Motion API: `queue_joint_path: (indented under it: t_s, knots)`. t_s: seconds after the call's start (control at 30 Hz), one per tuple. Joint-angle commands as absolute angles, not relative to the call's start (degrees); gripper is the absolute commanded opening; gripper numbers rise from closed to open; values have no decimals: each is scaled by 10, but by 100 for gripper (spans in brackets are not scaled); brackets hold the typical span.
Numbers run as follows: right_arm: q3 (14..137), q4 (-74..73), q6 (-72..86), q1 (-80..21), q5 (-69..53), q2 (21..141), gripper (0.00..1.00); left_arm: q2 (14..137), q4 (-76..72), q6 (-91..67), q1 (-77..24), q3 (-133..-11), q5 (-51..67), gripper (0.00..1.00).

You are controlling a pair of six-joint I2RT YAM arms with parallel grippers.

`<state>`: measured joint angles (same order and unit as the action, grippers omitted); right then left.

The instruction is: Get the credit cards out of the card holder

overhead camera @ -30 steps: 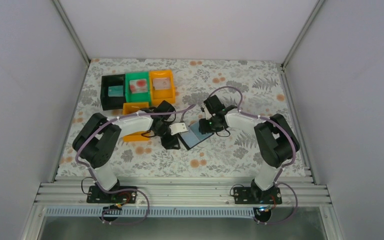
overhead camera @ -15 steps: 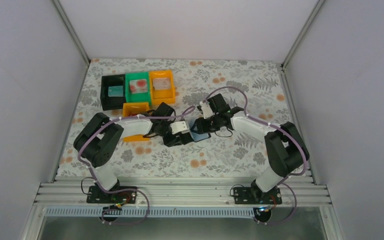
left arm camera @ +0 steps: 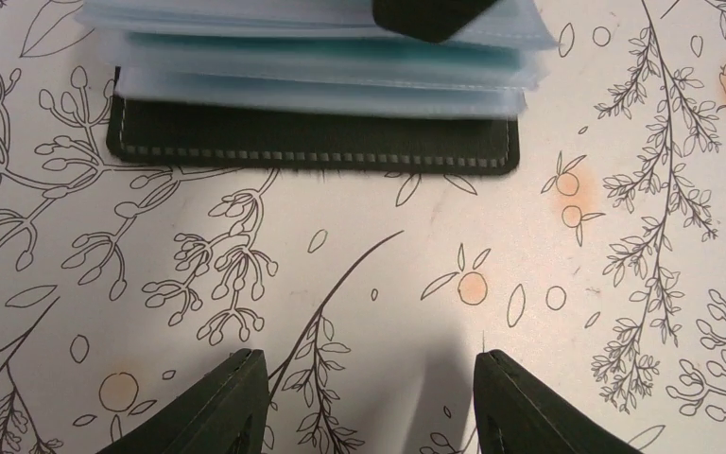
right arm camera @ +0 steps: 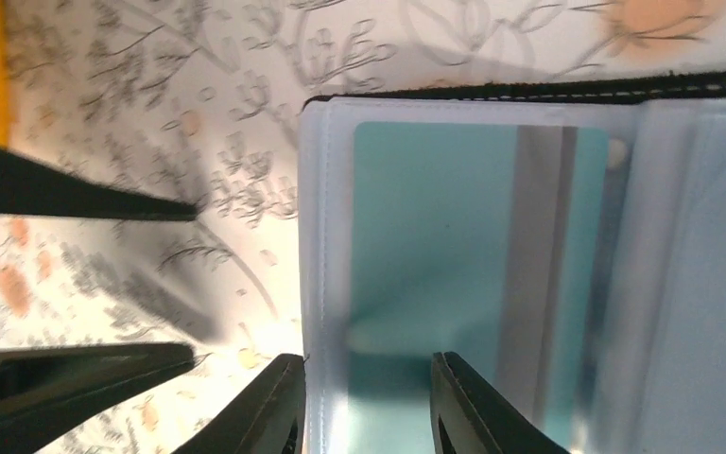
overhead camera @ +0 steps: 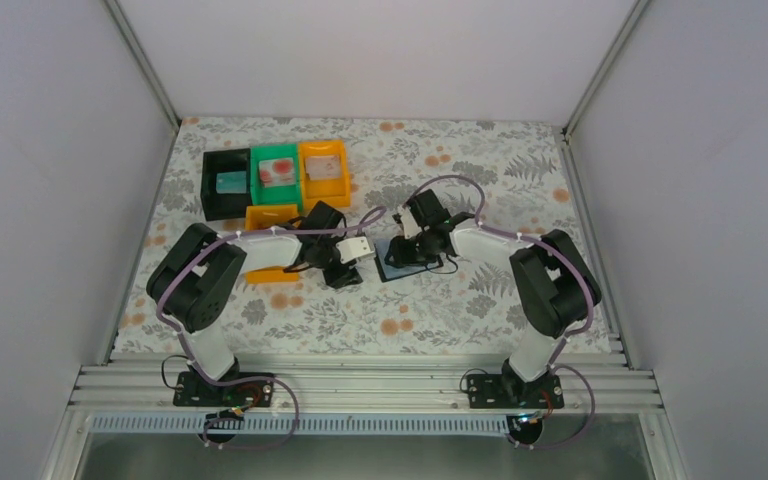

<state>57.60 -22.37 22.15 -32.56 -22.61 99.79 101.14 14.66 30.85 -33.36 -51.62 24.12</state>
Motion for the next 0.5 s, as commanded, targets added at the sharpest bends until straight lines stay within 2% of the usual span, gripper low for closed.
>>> queue_joint_path:
  t_s: [0.0, 0.13, 0.23, 0.27, 0.33, 0.47]
  knots:
    - [592, -243, 242, -329, -132, 1013, 37, 1037, 174, 312, -329, -511, 223, 55]
    - [616, -262, 241, -343, -94, 1025, 40, 1038, 181, 311, -328, -521, 226, 55]
    - [648, -292, 238, -370, -39, 1038, 50, 1039, 195, 309, -321, -536, 242, 55]
    - [662, -302, 238, -381, -18, 1043, 59, 1039, 204, 306, -315, -543, 250, 56]
    - [685, -329, 242, -397, 28, 1053, 70, 1038, 217, 298, -296, -559, 265, 56]
    - [718, -372, 247, -410, 85, 1097, 79, 1029, 235, 299, -269, -579, 276, 56]
